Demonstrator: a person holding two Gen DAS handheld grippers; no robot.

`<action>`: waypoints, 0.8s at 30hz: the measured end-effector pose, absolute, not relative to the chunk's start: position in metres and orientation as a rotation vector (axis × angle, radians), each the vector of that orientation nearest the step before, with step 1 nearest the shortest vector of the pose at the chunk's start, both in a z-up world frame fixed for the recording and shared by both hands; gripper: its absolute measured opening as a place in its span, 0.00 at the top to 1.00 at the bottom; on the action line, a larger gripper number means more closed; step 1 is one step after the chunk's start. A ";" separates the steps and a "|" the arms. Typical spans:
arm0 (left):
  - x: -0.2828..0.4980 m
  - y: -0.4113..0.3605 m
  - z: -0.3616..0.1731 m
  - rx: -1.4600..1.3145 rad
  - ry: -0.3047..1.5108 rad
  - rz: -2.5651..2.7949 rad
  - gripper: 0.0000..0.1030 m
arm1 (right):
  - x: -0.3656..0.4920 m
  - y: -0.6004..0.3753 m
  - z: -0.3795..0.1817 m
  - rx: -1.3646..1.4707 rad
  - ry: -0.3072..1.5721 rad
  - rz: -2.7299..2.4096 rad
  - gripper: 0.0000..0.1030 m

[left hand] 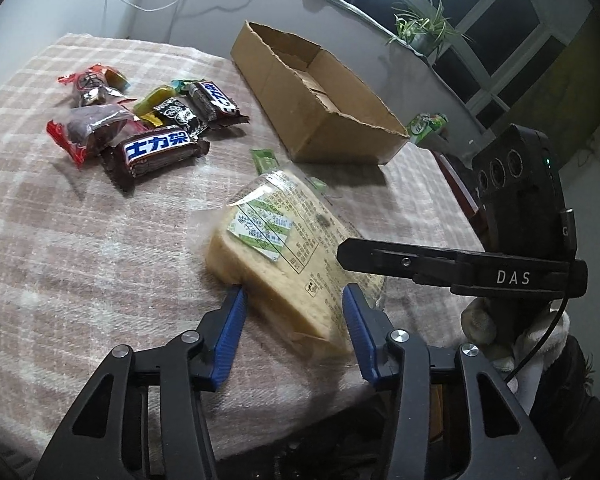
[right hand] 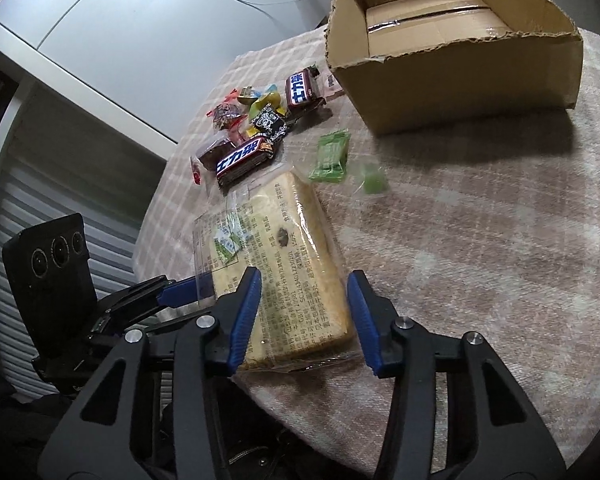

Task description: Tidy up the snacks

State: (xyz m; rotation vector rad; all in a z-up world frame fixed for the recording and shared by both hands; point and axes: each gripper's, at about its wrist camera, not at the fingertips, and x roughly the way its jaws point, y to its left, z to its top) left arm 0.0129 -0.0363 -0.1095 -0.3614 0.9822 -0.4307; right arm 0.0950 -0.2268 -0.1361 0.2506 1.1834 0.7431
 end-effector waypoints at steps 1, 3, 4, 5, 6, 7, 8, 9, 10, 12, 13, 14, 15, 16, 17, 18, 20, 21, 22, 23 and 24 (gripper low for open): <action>0.013 -0.038 -0.108 -0.358 0.980 -0.429 0.54 | 0.096 -0.225 -0.136 0.247 1.186 0.743 0.56; 0.013 -0.040 -0.106 -0.343 0.970 -0.423 0.55 | 0.095 -0.222 -0.134 0.236 1.189 0.749 0.57; 0.013 -0.041 -0.104 -0.335 0.964 -0.420 0.55 | 0.094 -0.222 -0.133 0.231 1.189 0.752 0.57; 0.013 -0.041 -0.103 -0.330 0.958 -0.416 0.55 | 0.094 -0.219 -0.131 0.222 1.189 0.758 0.58; 0.014 -0.041 -0.101 -0.326 0.951 -0.414 0.55 | 0.093 -0.218 -0.131 0.222 1.190 0.764 0.58; 0.015 -0.040 -0.099 -0.323 0.946 -0.413 0.56 | 0.092 -0.219 -0.131 0.223 1.191 0.767 0.58; 0.017 -0.040 -0.098 -0.322 0.943 -0.412 0.55 | 0.092 -0.218 -0.130 0.222 1.190 0.768 0.58; 0.018 -0.039 -0.097 -0.322 0.938 -0.408 0.56 | 0.092 -0.218 -0.130 0.225 1.189 0.768 0.59; 0.019 -0.038 -0.096 -0.320 0.934 -0.407 0.55 | 0.093 -0.217 -0.129 0.231 1.187 0.770 0.59; 0.020 -0.037 -0.091 -0.310 0.922 -0.407 0.56 | 0.093 -0.218 -0.125 0.235 1.175 0.773 0.59; 0.020 -0.037 -0.088 -0.304 0.912 -0.407 0.56 | 0.093 -0.217 -0.121 0.232 1.165 0.774 0.59; 0.022 -0.037 -0.084 -0.299 0.903 -0.407 0.56 | 0.094 -0.216 -0.118 0.229 1.157 0.775 0.59; 0.025 -0.036 -0.080 -0.294 0.892 -0.409 0.55 | 0.094 -0.215 -0.114 0.224 1.149 0.777 0.59; 0.029 -0.036 -0.077 -0.292 0.885 -0.413 0.55 | 0.096 -0.215 -0.110 0.218 1.139 0.777 0.59; 0.032 -0.036 -0.073 -0.292 0.876 -0.416 0.55 | 0.097 -0.215 -0.104 0.211 1.126 0.774 0.59; 0.035 -0.037 -0.069 -0.290 0.865 -0.418 0.56 | 0.100 -0.213 -0.101 0.207 1.117 0.772 0.59; 0.041 -0.038 -0.063 -0.278 0.844 -0.421 0.56 | 0.105 -0.215 -0.092 0.213 1.096 0.770 0.59; 0.045 -0.039 -0.060 -0.274 0.835 -0.423 0.55 | 0.108 -0.217 -0.089 0.215 1.088 0.770 0.59; 0.048 -0.039 -0.058 -0.271 0.827 -0.425 0.55 | 0.110 -0.218 -0.086 0.218 1.081 0.769 0.59; 0.051 -0.040 -0.056 -0.269 0.821 -0.427 0.55 | 0.114 -0.219 -0.082 0.221 1.072 0.768 0.59; 0.055 -0.040 -0.053 -0.263 0.816 -0.430 0.56 | 0.116 -0.221 -0.080 0.223 1.066 0.768 0.59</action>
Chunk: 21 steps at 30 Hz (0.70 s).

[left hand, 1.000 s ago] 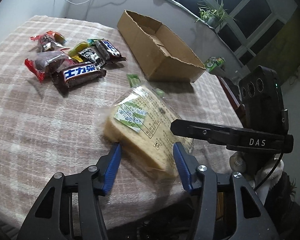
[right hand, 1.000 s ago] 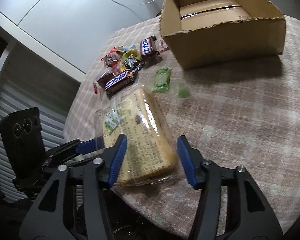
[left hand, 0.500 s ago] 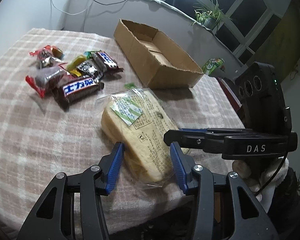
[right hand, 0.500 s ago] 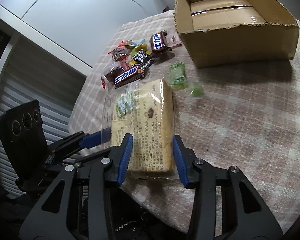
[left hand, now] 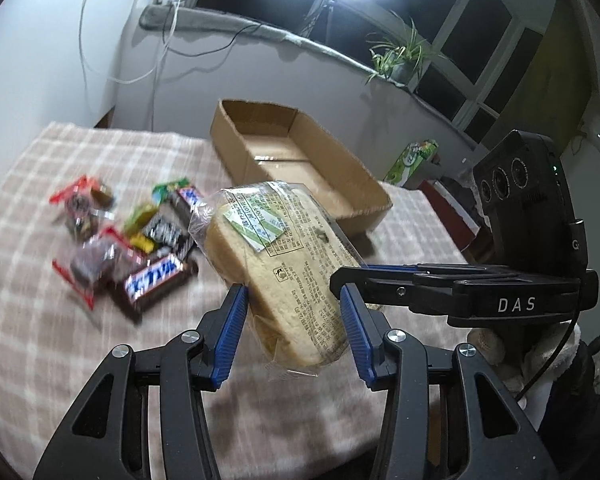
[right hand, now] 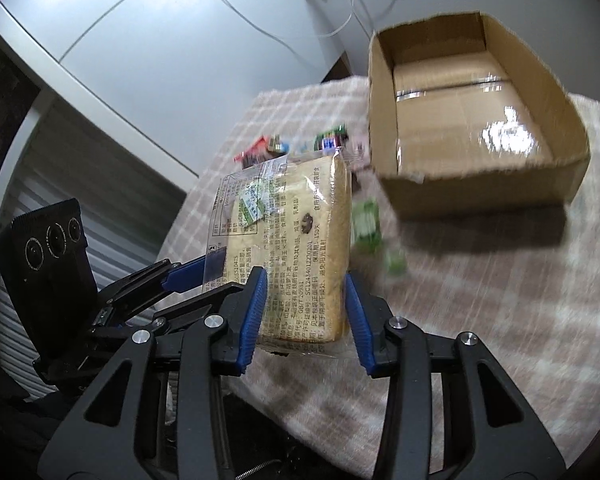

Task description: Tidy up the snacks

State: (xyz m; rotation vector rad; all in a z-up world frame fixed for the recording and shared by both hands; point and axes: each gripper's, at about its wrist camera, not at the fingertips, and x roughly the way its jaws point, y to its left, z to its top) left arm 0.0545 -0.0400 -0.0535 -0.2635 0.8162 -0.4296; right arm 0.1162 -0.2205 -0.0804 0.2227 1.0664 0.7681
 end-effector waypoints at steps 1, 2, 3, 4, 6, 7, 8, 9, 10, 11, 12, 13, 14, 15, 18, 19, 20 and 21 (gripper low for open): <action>0.059 -0.041 -0.051 -0.257 0.811 -0.432 0.56 | 0.121 -0.222 -0.078 0.225 1.060 0.768 0.59; 0.061 -0.041 -0.050 -0.252 0.806 -0.434 0.56 | 0.124 -0.222 -0.075 0.229 1.056 0.766 0.59; 0.067 -0.043 -0.047 -0.243 0.798 -0.437 0.56 | 0.127 -0.224 -0.074 0.233 1.052 0.765 0.59; 0.069 -0.044 -0.045 -0.239 0.792 -0.439 0.55 | 0.131 -0.228 -0.070 0.235 1.046 0.765 0.59; 0.078 -0.048 -0.040 -0.229 0.777 -0.446 0.55 | 0.139 -0.232 -0.064 0.238 1.028 0.760 0.59; 0.083 -0.050 -0.038 -0.223 0.773 -0.449 0.55 | 0.143 -0.235 -0.061 0.240 1.019 0.757 0.59; 0.089 -0.052 -0.036 -0.216 0.767 -0.453 0.56 | 0.147 -0.236 -0.059 0.241 1.012 0.753 0.59; 0.095 -0.055 -0.034 -0.210 0.762 -0.456 0.56 | 0.151 -0.239 -0.057 0.243 1.006 0.750 0.59; 0.099 -0.057 -0.033 -0.206 0.759 -0.460 0.56 | 0.156 -0.242 -0.055 0.245 0.999 0.747 0.59; 0.106 -0.060 -0.031 -0.201 0.756 -0.465 0.56 | 0.160 -0.243 -0.054 0.247 0.995 0.743 0.59; 0.113 -0.063 -0.030 -0.199 0.753 -0.470 0.56 | 0.165 -0.246 -0.052 0.250 0.989 0.736 0.59; 0.118 -0.065 -0.030 -0.198 0.751 -0.474 0.56 | 0.170 -0.249 -0.051 0.251 0.984 0.730 0.59; 0.124 -0.067 -0.030 -0.197 0.751 -0.477 0.56 | 0.175 -0.251 -0.051 0.252 0.980 0.724 0.59; 0.130 -0.070 -0.030 -0.195 0.751 -0.480 0.56 | 0.180 -0.253 -0.050 0.255 0.978 0.718 0.59; 0.147 -0.077 -0.032 -0.192 0.753 -0.489 0.56 | 0.197 -0.255 -0.050 0.256 0.974 0.697 0.59; 0.150 -0.079 -0.032 -0.191 0.754 -0.490 0.56 | 0.202 -0.257 -0.051 0.257 0.974 0.691 0.59; 0.154 -0.081 -0.033 -0.190 0.756 -0.492 0.56 | 0.206 -0.261 -0.052 0.256 0.973 0.686 0.59; 0.160 -0.083 -0.034 -0.189 0.759 -0.494 0.56 | 0.211 -0.262 -0.053 0.257 0.974 0.682 0.59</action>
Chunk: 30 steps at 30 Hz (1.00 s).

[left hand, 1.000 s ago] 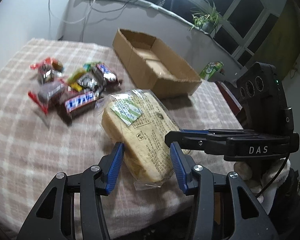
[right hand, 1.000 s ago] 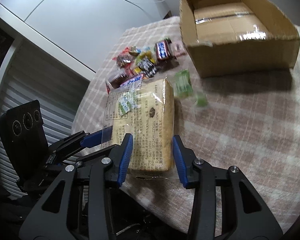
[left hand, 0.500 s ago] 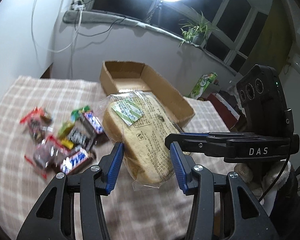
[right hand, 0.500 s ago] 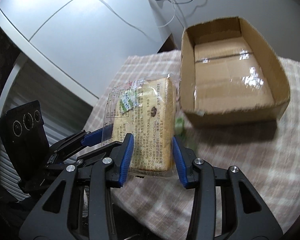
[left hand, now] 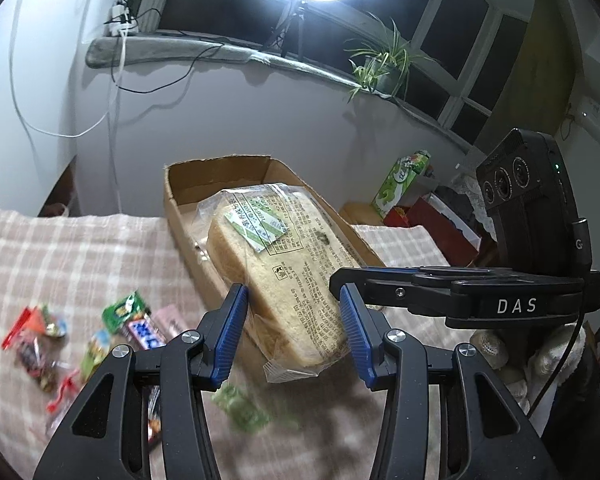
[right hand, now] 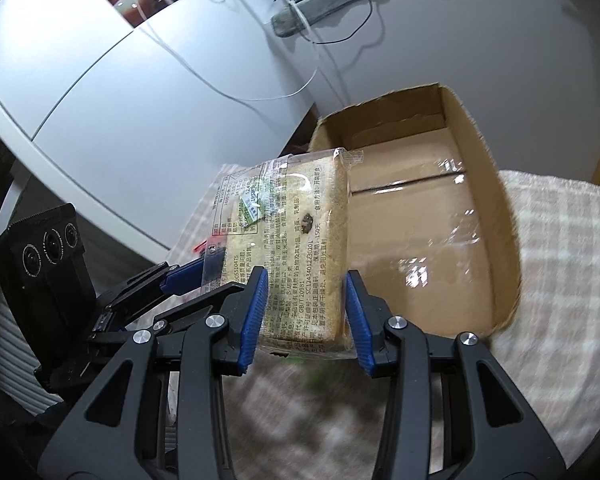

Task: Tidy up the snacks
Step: 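Carry the bread loaf with both grippers and lower it into the cardboard box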

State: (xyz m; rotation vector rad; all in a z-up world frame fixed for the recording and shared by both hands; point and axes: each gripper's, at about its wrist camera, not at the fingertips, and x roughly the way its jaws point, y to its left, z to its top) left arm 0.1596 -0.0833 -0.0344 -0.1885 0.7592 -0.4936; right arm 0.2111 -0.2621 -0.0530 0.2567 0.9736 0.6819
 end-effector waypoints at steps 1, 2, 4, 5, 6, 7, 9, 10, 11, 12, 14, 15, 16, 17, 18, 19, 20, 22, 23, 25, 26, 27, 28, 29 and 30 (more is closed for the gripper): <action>0.162 -0.085 -0.035 -0.189 0.762 -0.494 0.56 | 0.216 -0.264 -0.054 0.258 0.976 0.678 0.59; 0.166 -0.086 -0.037 -0.189 0.767 -0.495 0.56 | 0.220 -0.266 -0.056 0.259 0.978 0.677 0.59; 0.172 -0.090 -0.041 -0.188 0.778 -0.497 0.56 | 0.225 -0.269 -0.059 0.266 0.986 0.673 0.60; 0.174 -0.092 -0.043 -0.186 0.785 -0.499 0.56 | 0.229 -0.271 -0.062 0.268 0.991 0.669 0.59; 0.176 -0.093 -0.045 -0.186 0.791 -0.501 0.56 | 0.231 -0.272 -0.064 0.268 0.994 0.666 0.60; 0.176 -0.095 -0.047 -0.186 0.796 -0.502 0.56 | 0.232 -0.273 -0.066 0.268 0.999 0.662 0.60; 0.179 -0.098 -0.051 -0.186 0.808 -0.506 0.56 | 0.234 -0.275 -0.070 0.268 1.007 0.655 0.60; 0.181 -0.099 -0.052 -0.185 0.813 -0.507 0.56 | 0.236 -0.276 -0.072 0.269 1.011 0.652 0.60; 0.182 -0.100 -0.054 -0.184 0.816 -0.508 0.56 | 0.238 -0.277 -0.074 0.269 1.015 0.648 0.60; 0.182 -0.101 -0.055 -0.182 0.820 -0.508 0.56 | 0.240 -0.278 -0.075 0.270 1.019 0.644 0.60; 0.184 -0.102 -0.056 -0.179 0.822 -0.508 0.56 | 0.243 -0.278 -0.078 0.271 1.025 0.638 0.60; 0.184 -0.103 -0.057 -0.174 0.823 -0.507 0.56 | 0.243 -0.279 -0.079 0.270 1.026 0.637 0.60; 0.184 -0.103 -0.057 -0.172 0.825 -0.506 0.56 | 0.244 -0.279 -0.079 0.269 1.026 0.635 0.60; 0.184 -0.104 -0.058 -0.168 0.828 -0.502 0.56 | 0.244 -0.279 -0.079 0.264 1.027 0.633 0.60; 0.185 -0.104 -0.058 -0.164 0.830 -0.498 0.56 | 0.244 -0.279 -0.080 0.260 1.027 0.631 0.60; 0.186 -0.104 -0.059 -0.157 0.833 -0.491 0.56 | 0.244 -0.279 -0.080 0.256 1.026 0.628 0.60; 0.186 -0.104 -0.059 -0.154 0.835 -0.484 0.56 | 0.244 -0.278 -0.079 0.253 1.025 0.625 0.60; 0.187 -0.104 -0.060 -0.150 0.834 -0.477 0.56 | 0.244 -0.276 -0.077 0.244 1.023 0.609 0.60; 0.186 -0.103 -0.059 -0.150 0.832 -0.475 0.56 | 0.244 -0.277 -0.078 0.238 1.021 0.600 0.60; 0.184 -0.100 -0.058 -0.149 0.825 -0.473 0.56 | 0.243 -0.279 -0.077 0.235 1.016 0.590 0.60; 0.183 -0.100 -0.056 -0.147 0.821 -0.470 0.56 | 0.242 -0.280 -0.077 0.238 1.015 0.588 0.60; 0.182 -0.098 -0.055 -0.147 0.818 -0.468 0.56 | 0.241 -0.281 -0.077 0.238 1.012 0.585 0.60; 0.181 -0.097 -0.054 -0.148 0.815 -0.467 0.56 | 0.240 -0.282 -0.076 0.236 1.008 0.578 0.60; 0.180 -0.095 -0.053 -0.149 0.812 -0.466 0.56 | 0.239 -0.282 -0.075 0.234 1.003 0.574 0.60; 0.179 -0.094 -0.052 -0.151 0.808 -0.463 0.56 | 0.237 -0.284 -0.074 0.233 1.000 0.572 0.60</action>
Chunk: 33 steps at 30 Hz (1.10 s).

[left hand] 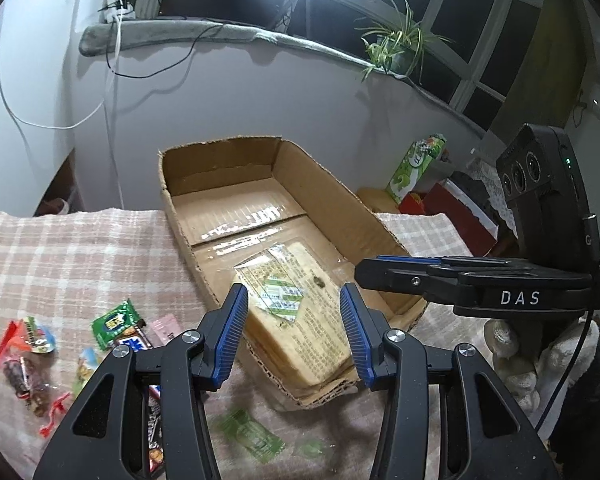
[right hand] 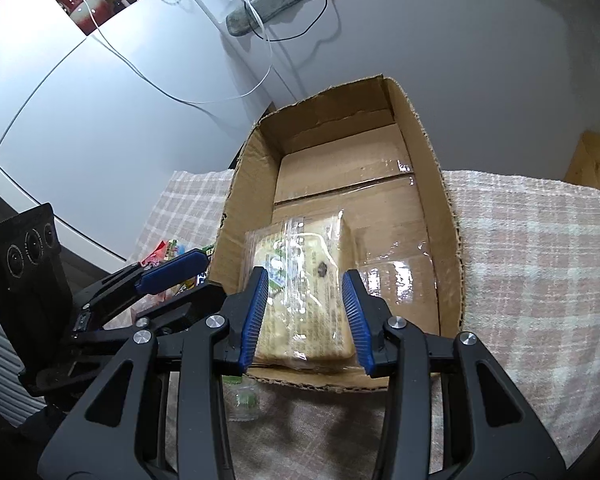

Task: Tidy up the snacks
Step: 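Carry the bread loaf with both grippers and lower it into the cardboard box, then open both grippers and withdraw them from the bread in the box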

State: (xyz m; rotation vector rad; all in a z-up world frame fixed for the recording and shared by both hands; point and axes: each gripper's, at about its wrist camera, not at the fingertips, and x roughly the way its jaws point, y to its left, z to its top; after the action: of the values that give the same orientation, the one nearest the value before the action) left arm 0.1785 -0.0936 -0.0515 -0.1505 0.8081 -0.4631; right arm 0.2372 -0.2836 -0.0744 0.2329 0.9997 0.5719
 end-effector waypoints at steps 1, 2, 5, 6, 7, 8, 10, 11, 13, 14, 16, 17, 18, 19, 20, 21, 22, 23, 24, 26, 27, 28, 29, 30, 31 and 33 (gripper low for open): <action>0.176 -0.092 -0.050 -0.153 0.805 -0.461 0.56 | 0.235 -0.284 -0.073 0.233 0.995 0.572 0.60; 0.174 -0.090 -0.048 -0.155 0.800 -0.459 0.56 | 0.233 -0.284 -0.072 0.233 0.993 0.573 0.60; 0.165 -0.082 -0.042 -0.157 0.785 -0.446 0.56 | 0.226 -0.282 -0.065 0.216 0.976 0.573 0.60; 0.162 -0.078 -0.040 -0.161 0.781 -0.440 0.56 | 0.222 -0.280 -0.063 0.207 0.968 0.572 0.60; 0.160 -0.076 -0.039 -0.166 0.777 -0.436 0.56 | 0.217 -0.279 -0.060 0.199 0.960 0.573 0.60; 0.156 -0.071 -0.037 -0.174 0.773 -0.430 0.56 | 0.213 -0.279 -0.059 0.195 0.954 0.572 0.60; 0.148 -0.063 -0.033 -0.179 0.762 -0.416 0.56 | 0.204 -0.276 -0.055 0.184 0.941 0.574 0.60; 0.145 -0.058 -0.032 -0.179 0.761 -0.406 0.55 | 0.198 -0.274 -0.053 0.174 0.932 0.573 0.60; 0.136 -0.047 -0.030 -0.187 0.754 -0.391 0.53 | 0.186 -0.270 -0.050 0.149 0.914 0.565 0.59; 0.131 -0.040 -0.028 -0.191 0.748 -0.377 0.53 | 0.180 -0.268 -0.050 0.137 0.907 0.563 0.59; 0.121 -0.025 -0.026 -0.200 0.738 -0.349 0.53 | 0.168 -0.265 -0.050 0.120 0.901 0.564 0.59; 0.115 -0.017 -0.025 -0.203 0.735 -0.333 0.53 | 0.163 -0.264 -0.050 0.113 0.899 0.563 0.59; 0.111 -0.011 -0.025 -0.205 0.732 -0.318 0.52 | 0.157 -0.262 -0.051 0.102 0.896 0.558 0.58; 0.106 -0.004 -0.025 -0.208 0.728 -0.302 0.51 | 0.153 -0.261 -0.052 0.092 0.893 0.553 0.52; 0.101 0.004 -0.026 -0.213 0.726 -0.287 0.50 | 0.147 -0.260 -0.053 0.080 0.888 0.545 0.47; 0.096 0.014 -0.027 -0.224 0.726 -0.272 0.49 | 0.142 -0.259 -0.055 0.067 0.882 0.538 0.40; 0.092 0.020 -0.029 -0.232 0.729 -0.262 0.49 | 0.137 -0.258 -0.056 0.053 0.876 0.533 0.38; 0.089 0.026 -0.031 -0.238 0.735 -0.249 0.49 | 0.132 -0.255 -0.057 0.036 0.870 0.527 0.38; 0.085 0.033 -0.033 -0.245 0.740 -0.232 0.48 | 0.128 -0.253 -0.058 0.019 0.868 0.524 0.38; 0.080 0.043 -0.038 -0.254 0.746 -0.208 0.48 | 0.121 -0.249 -0.061 -0.008 0.864 0.519 0.38; 0.076 0.048 -0.041 -0.257 0.750 -0.201 0.48 | 0.117 -0.246 -0.063 -0.021 0.864 0.518 0.38; 0.072 0.050 -0.044 -0.259 0.754 -0.197 0.48 | 0.115 -0.245 -0.064 -0.029 0.864 0.518 0.38; 0.069 0.052 -0.047 -0.261 0.762 -0.200 0.48 | 0.112 -0.243 -0.066 -0.041 0.863 0.516 0.38; 0.066 0.052 -0.051 -0.258 0.771 -0.209 0.48 | 0.109 -0.240 -0.069 -0.052 0.862 0.514 0.38; 0.064 0.051 -0.053 -0.251 0.778 -0.217 0.48 | 0.107 -0.238 -0.071 -0.060 0.863 0.515 0.38; 0.060 0.048 -0.059 -0.229 0.790 -0.234 0.49 | 0.103 -0.235 -0.076 -0.070 0.873 0.523 0.38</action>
State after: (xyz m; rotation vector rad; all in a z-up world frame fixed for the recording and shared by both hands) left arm 0.0602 0.0477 -0.0590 -0.2288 0.7903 -0.2339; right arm 0.1035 -0.2349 -0.0759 -0.0697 0.8732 0.5230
